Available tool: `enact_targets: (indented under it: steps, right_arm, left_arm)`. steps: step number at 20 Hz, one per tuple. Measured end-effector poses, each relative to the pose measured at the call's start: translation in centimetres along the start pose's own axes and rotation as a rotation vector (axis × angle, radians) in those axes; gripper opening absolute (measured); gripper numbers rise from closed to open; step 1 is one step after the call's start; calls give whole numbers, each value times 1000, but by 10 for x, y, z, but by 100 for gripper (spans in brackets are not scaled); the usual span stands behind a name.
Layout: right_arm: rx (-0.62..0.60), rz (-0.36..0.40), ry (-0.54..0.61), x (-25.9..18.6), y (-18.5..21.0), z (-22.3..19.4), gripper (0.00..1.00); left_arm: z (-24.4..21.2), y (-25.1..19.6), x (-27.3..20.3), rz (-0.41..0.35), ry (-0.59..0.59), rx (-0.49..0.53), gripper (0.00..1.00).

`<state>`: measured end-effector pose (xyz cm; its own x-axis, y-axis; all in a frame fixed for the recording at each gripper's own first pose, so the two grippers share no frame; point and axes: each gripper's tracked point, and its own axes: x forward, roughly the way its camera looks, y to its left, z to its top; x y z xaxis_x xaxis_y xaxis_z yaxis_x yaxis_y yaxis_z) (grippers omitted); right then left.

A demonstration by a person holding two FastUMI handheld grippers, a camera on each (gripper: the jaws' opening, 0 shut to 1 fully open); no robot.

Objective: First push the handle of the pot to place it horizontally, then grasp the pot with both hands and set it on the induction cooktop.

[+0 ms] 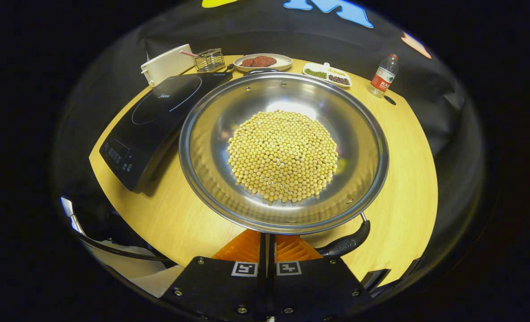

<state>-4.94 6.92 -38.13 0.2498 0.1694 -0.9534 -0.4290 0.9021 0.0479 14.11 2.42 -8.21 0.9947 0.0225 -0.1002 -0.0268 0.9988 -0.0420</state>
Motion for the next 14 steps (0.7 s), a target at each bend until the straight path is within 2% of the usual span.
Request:
enact_targets:
  steps: [1, 14]
  right_arm:
    - [0, -7, 4, 0, -6, 0, 1]
    - [94, -77, -38, 5, -80, 10, 1]
  left_arm:
    - [-1, -4, 1, -1, 3, -1, 100]
    - [-6, -62, 14, -13, 29, 36, 98]
